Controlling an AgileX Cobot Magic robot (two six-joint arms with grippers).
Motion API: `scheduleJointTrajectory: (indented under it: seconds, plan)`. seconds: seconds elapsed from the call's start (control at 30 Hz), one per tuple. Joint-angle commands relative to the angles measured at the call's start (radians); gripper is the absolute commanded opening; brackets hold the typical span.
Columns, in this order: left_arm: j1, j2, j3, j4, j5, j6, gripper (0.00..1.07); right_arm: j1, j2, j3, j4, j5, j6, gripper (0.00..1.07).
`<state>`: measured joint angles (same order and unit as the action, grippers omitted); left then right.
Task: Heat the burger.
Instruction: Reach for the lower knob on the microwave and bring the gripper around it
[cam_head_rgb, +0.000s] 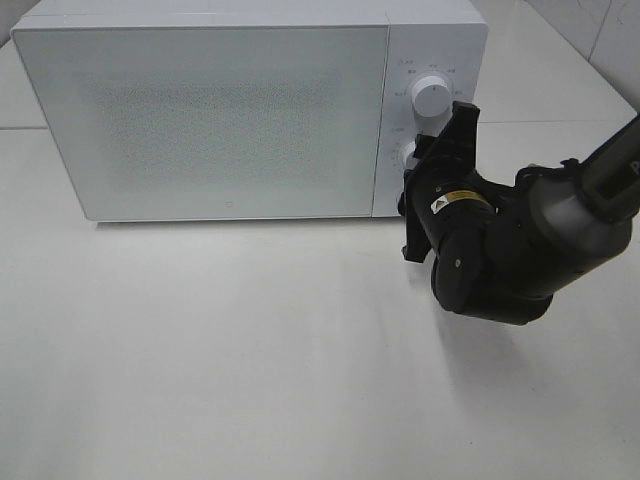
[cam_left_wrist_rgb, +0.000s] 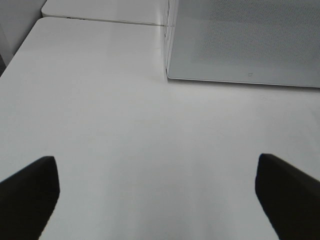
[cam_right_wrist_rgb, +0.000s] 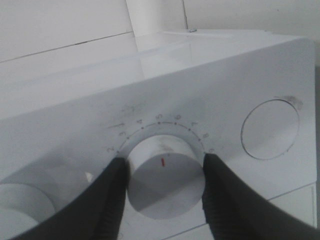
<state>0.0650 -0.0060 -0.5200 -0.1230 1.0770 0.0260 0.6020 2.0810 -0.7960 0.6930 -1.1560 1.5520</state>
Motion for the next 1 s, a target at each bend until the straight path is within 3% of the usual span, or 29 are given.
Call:
scheduleJointTrajectory:
  seconds: [0.03,0.67,1.0]
  plan:
    - [0.004,-0.017,0.003,-0.004,-0.005,0.002,1.00,-0.004,-0.017,-0.047,-0.185,-0.219,0.092,0.08]
    - [0.004,-0.017,0.003,-0.004,-0.005,0.002,1.00,-0.004,-0.017,-0.047,-0.146,-0.244,0.021,0.11]
    - [0.004,-0.017,0.003,-0.004,-0.005,0.002,1.00,-0.004,-0.017,-0.047,-0.065,-0.244,0.000,0.25]
